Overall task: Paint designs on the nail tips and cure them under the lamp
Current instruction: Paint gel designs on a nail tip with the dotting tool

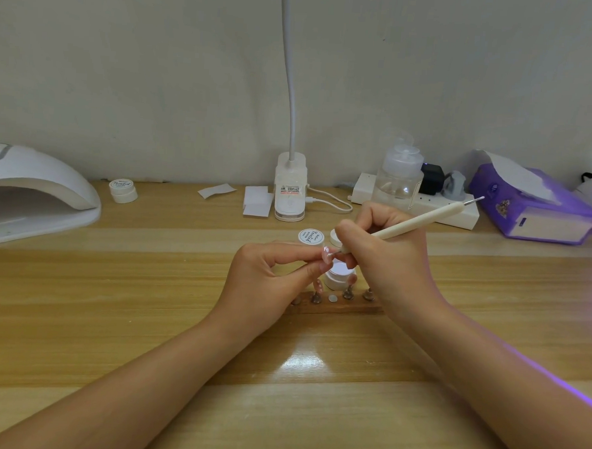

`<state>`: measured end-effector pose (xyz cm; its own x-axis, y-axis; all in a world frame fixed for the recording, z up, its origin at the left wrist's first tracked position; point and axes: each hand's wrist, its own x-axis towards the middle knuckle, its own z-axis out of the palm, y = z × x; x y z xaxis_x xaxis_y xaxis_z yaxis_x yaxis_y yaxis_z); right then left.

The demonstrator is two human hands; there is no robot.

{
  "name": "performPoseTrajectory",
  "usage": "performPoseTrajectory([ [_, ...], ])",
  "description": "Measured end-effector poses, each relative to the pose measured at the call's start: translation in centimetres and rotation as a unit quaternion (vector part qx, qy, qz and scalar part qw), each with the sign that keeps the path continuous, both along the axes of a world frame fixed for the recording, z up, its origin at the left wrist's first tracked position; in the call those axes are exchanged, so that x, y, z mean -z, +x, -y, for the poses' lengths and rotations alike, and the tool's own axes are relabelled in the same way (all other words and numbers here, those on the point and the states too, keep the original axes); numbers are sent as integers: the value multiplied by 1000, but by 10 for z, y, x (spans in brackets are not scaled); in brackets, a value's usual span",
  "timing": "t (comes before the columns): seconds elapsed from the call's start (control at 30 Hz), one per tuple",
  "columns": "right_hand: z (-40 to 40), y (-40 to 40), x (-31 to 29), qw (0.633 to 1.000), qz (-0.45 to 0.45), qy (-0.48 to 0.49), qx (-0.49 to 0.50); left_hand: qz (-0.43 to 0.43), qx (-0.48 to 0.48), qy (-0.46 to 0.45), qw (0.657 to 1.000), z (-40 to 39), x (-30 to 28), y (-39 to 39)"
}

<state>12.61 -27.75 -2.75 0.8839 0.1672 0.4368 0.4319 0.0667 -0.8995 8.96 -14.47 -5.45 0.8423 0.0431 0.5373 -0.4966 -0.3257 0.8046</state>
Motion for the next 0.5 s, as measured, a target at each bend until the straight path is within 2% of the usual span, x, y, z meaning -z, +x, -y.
performPoseTrajectory([
  [0.5,-1,0,0,1000,3,-2,4,-4,-1,-12,1000,0,0,0],
])
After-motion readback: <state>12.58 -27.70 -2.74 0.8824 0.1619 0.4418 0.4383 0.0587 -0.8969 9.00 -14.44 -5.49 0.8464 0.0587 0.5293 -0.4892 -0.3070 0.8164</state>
